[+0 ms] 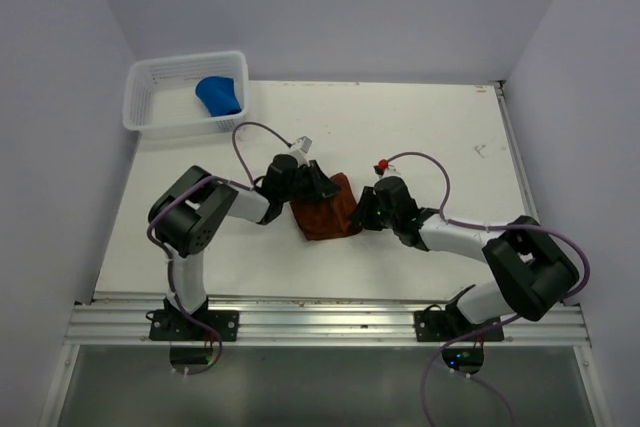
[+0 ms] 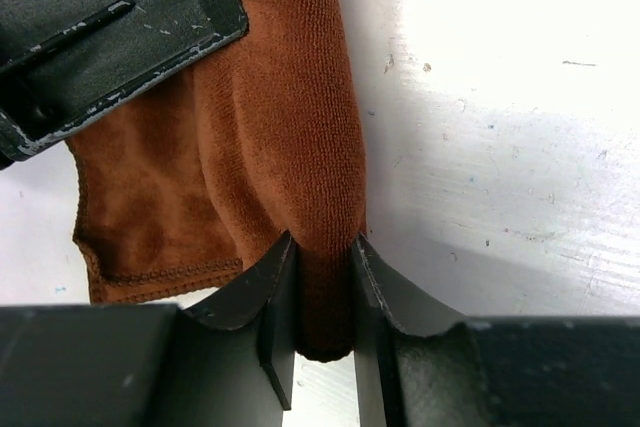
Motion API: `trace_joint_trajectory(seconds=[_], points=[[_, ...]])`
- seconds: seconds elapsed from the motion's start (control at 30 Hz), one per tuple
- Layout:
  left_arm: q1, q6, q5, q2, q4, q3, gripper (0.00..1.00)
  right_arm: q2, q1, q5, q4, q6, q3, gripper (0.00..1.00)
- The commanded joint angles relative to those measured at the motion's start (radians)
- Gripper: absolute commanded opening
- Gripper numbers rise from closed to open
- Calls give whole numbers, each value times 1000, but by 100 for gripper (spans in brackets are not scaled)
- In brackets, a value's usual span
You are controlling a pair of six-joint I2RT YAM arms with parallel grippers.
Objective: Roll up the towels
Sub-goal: Roll the towel
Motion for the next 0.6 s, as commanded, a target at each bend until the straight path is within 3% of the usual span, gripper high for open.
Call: trace_joint_trajectory(seconds=[0.0,0.13,0.2,0.3,0.37,0.57], points=[[27,25,-32,-46,16,0,0,-6,1,8,-50,-50,-26,23],[36,39,-32,-42,2,2,2,-15,-1,25,-54,-51,-26,14],[41,49,-20,-46,3,6,20,-19,-1,42,-53,-51,-25,13],[41,68,-35,-81,-26,5,30,-18,-1,42,-72,-68,6,9],[42,80,-60,-113,-67,9,36,-13,-1,34,-99,-83,30,0],[68,92,-104,-170,-254,59,59,-10,16,57,-169,-145,118,0]])
